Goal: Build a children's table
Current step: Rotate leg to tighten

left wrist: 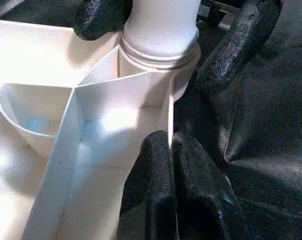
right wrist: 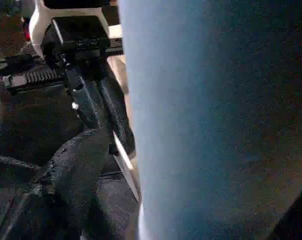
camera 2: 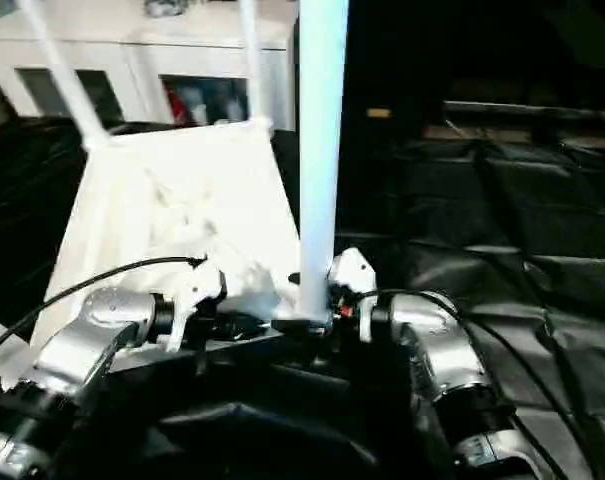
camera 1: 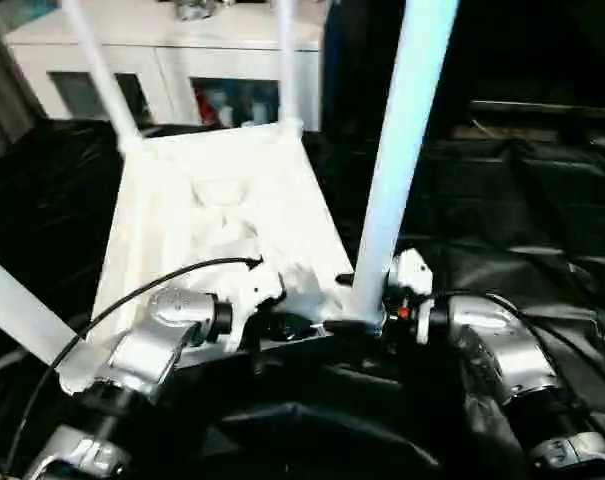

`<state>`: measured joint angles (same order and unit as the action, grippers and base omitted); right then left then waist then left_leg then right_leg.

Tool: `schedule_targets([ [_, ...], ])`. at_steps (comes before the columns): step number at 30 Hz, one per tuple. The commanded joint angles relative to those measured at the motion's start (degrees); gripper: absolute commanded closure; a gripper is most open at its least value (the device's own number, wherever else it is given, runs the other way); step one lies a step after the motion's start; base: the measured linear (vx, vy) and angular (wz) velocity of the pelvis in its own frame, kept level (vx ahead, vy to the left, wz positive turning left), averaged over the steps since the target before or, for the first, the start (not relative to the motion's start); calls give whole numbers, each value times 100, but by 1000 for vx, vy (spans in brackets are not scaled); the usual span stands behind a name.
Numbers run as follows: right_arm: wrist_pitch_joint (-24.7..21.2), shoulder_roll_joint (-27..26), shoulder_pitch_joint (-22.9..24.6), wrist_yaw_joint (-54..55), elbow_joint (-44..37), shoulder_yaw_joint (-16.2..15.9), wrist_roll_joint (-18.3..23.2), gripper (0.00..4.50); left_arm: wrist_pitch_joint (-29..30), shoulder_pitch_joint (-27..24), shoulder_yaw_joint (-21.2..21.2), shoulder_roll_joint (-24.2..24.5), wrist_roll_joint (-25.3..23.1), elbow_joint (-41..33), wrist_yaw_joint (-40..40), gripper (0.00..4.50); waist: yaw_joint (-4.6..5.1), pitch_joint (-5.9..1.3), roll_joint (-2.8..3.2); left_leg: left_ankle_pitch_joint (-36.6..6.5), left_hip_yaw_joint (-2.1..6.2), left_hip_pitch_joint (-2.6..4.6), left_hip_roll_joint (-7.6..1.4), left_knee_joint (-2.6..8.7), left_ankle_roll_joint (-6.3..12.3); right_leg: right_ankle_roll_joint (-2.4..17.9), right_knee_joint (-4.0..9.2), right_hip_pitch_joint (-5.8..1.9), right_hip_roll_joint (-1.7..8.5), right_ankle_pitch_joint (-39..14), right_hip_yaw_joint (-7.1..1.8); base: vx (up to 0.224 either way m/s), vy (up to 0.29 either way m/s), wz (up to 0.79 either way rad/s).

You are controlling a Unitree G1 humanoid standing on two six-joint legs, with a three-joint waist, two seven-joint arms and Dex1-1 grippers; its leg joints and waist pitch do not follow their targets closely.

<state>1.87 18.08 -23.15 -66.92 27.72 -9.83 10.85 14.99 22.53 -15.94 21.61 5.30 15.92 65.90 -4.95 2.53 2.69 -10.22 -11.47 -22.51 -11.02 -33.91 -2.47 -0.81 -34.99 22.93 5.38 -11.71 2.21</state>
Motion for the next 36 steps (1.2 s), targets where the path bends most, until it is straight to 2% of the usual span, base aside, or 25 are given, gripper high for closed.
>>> schedule_targets([
  [1,-21,-27,-53,-172,7,-208,-70,69,69,-91,-26,-25,162,-105,73,450,5,-351,-104,-952,83,136,-228,396,452,1463,357,-205,250,-621,-159,0,0,0],
  [2,-26,-32,-43,-188,13,-223,-82,91,76,-98,-14,-25,159,-117,41,450,7,-350,-109,-947,83,134,-227,396,449,1462,357,-210,253,-600,-161,0,0,0],
  [3,-29,-35,-44,-200,25,-227,-89,91,84,-94,-6,-28,155,-120,15,450,4,-352,-144,-918,81,127,-225,392,462,1464,347,-218,254,-557,-161,0,0,0],
  [7,-90,-107,3,-54,126,-206,-118,132,102,-133,16,-105,123,-147,-169,450,-4,-357,-135,-824,81,129,-218,378,479,1486,336,-221,251,-437,-160,0,0,0],
  [8,-134,-136,36,75,124,-193,-143,142,97,-129,12,-149,98,-129,-245,450,-8,-359,-94,-820,84,135,-216,377,473,1489,330,-217,250,-424,-160,0,0,0],
  [9,-165,-154,58,162,121,-184,-160,148,93,-124,10,-178,81,-115,-298,450,5,-351,-118,-874,80,135,-214,383,460,1483,346,-216,244,-464,-160,0,0,0],
  [12,-135,-288,176,612,110,-131,-248,175,99,-50,41,-360,1,23,-613,450,8,-332,-126,-1042,85,144,-217,403,368,1434,380,-213,257,-714,-173,0,0,0],
  [13,-135,-383,199,940,176,-89,-330,185,78,34,57,-486,-58,145,-812,450,-4,-330,26,-1174,101,170,-216,416,258,1394,389,-190,262,-906,-179,0,0,0],
  [14,-135,-383,199,940,176,-89,-330,191,78,34,57,-486,-58,145,-812,450,26,-315,-32,-1282,82,179,-211,432,216,1357,438,-182,239,-1001,-176,0,0,0],
  [15,-142,-513,210,1370,275,-27,-435,198,52,146,75,-647,-119,298,-1043,450,39,-308,-92,-1403,101,155,-196,446,131,1291,438,-222,250,-1202,-177,0,0,0],
  [16,-148,-662,213,1833,380,51,-536,218,33,263,96,-819,-164,452,-1265,450,53,-301,-20,-1520,95,189,-200,460,46,1234,481,-180,252,-1370,-188,0,0,0],
  [18,-164,-846,223,2325,454,129,-627,232,29,395,89,-1012,-253,613,-1563,450,65,-301,-45,-1622,112,186,-189,465,-19,1167,487,-200,261,-1559,-187,0,0,0],
  [19,-184,-983,215,2675,519,169,-689,238,27,495,103,-1167,-312,742,-1812,450,76,-299,-7,-1738,114,212,-183,473,-91,1059,530,-171,261,-1797,-191,0,0,0],
  [20,-198,-1102,204,2976,578,201,-742,238,20,577,119,-1298,-348,848,-2002,450,85,-299,-17,-1773,122,201,-179,477,-98,1037,531,-180,263,-1852,-187,0,0,0],
  [21,-229,-1218,181,3292,641,227,-795,242,19,653,138,-1426,-380,944,-2192,450,83,-307,9,-1776,128,205,-176,478,-111,977,542,-175,263,-1896,-188,0,0,0],
  [22,-342,-1479,56,4002,840,296,-900,242,34,824,181,-1709,-438,1145,-2608,450,112,-289,54,-1867,126,214,-170,487,-164,955,565,-140,251,-1972,-186,0,0,0],
  [24,-414,-1633,-56,4373,988,339,-948,242,25,933,197,-1878,-466,1275,-2837,450,132,-302,19,-1993,148,209,-152,494,-180,892,574,-172,254,-2156,-164,0,0,0],
  [25,-433,-1755,-175,4544,1131,348,-976,242,3,1030,209,-2021,-493,1392,-2986,450,148,-304,47,-2046,149,222,-154,491,-165,887,592,-149,260,-2167,-171,0,0,0],
  [27,-389,-1856,-273,4620,1245,335,-1031,242,-55,1116,205,-2129,-537,1502,-3061,450,165,-318,44,-1986,154,190,-148,487,-100,887,590,-175,260,-2076,-164,0,0,0],
  [28,-359,-1880,-291,4633,1266,331,-1063,242,-86,1137,196,-2148,-555,1531,-3058,450,167,-322,51,-1931,154,178,-147,483,-61,891,587,-181,262,-1990,-165,0,0,0],
  [29,-284,-1928,-326,4529,1267,353,-1029,210,-128,1154,188,-2141,-552,1538,-2991,450,163,-326,38,-1888,155,166,-148,484,-38,898,579,-194,263,-1931,-161,0,0,0],
  [30,-267,-1957,-344,4354,1235,394,-921,210,-159,1144,181,-2109,-528,1502,-2890,450,157,-330,46,-1829,155,156,-154,484,8,917,569,-197,267,-1825,-160,0,0,0],
  [32,-254,-1996,-368,4188,1211,443,-804,178,-194,1133,183,-2075,-504,1475,-2785,450,160,-335,47,-1774,156,144,-157,483,65,949,558,-207,268,-1727,-155,0,0,0],
  [35,-223,-1864,-366,3827,1072,412,-690,158,-248,1015,151,-1853,-449,1338,-2467,450,163,-333,36,-1787,154,141,-162,483,118,977,559,-208,273,-1756,-151,0,0,0],
  [36,-187,-1702,-348,3576,982,358,-675,144,-289,943,146,-1714,-398,1260,-2256,450,172,-332,14,-1739,159,116,-163,493,133,976,556,-226,276,-1736,-145,0,0,0],
])
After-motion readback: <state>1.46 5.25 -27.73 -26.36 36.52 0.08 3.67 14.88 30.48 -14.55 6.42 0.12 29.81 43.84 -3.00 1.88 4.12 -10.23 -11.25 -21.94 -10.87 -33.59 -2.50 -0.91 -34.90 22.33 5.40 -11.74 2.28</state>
